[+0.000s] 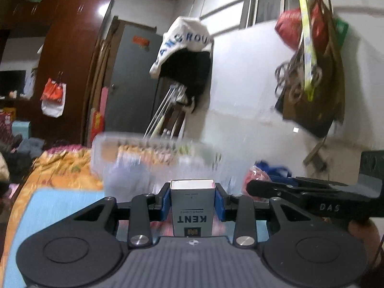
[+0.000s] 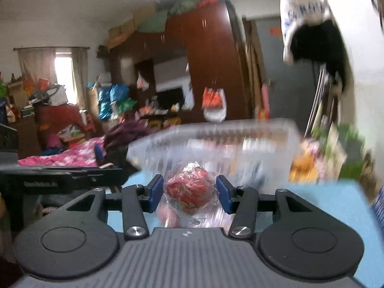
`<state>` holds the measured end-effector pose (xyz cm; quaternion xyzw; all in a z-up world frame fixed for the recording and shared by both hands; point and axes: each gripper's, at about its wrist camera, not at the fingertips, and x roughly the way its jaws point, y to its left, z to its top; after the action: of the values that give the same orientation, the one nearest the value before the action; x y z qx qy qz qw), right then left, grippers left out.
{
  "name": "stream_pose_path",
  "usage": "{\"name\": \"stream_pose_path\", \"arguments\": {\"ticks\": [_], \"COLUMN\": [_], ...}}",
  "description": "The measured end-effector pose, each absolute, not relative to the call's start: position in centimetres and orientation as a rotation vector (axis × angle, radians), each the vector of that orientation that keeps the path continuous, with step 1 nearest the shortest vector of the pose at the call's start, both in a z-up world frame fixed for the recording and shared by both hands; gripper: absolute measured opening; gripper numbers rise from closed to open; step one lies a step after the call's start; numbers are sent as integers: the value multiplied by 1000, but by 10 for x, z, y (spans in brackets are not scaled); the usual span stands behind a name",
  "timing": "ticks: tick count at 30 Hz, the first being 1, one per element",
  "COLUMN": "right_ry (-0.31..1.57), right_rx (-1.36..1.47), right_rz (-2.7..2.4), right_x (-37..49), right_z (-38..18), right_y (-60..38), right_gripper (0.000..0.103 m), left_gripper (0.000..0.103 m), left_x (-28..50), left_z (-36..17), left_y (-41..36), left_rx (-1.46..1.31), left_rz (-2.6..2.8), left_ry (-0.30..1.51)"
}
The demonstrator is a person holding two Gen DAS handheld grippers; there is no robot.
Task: Organize objects
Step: 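Carry both items over the white basket and open both grippers, then grasp the red CHUNGHWA box with the left gripper while the right grasps the purple wrapped box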
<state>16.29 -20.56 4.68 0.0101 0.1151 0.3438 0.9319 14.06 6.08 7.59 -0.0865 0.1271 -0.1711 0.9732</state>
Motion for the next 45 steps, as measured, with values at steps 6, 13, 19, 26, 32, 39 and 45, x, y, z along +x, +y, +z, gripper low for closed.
{"name": "stream_pose_path", "arguments": {"ticks": [6, 13, 19, 26, 32, 39, 45], "right_ry": [212, 304, 258, 225, 281, 332, 388], "right_rx": [-40, -164, -108, 15, 51, 92, 68], "right_rz": [614, 498, 552, 624, 626, 595, 604], "right_x": [216, 261, 220, 198, 211, 217, 217], "right_z": [104, 87, 87, 78, 65, 40, 15], "right_y": [-171, -138, -172, -220, -230, -233, -217], "right_gripper": [52, 81, 103, 103, 103, 103, 103], "left_gripper": [40, 75, 91, 94, 94, 80, 62], "left_x": [221, 267, 187, 167, 190, 212, 176], "left_z": [120, 108, 99, 45, 18, -4, 8], "left_y": [68, 65, 62, 31, 13, 12, 48], "left_rx": [-222, -181, -154, -13, 79, 59, -74], "left_rz": [-257, -212, -258, -379, -292, -264, -214], "left_ry": [300, 358, 234, 408, 503, 607, 456]}}
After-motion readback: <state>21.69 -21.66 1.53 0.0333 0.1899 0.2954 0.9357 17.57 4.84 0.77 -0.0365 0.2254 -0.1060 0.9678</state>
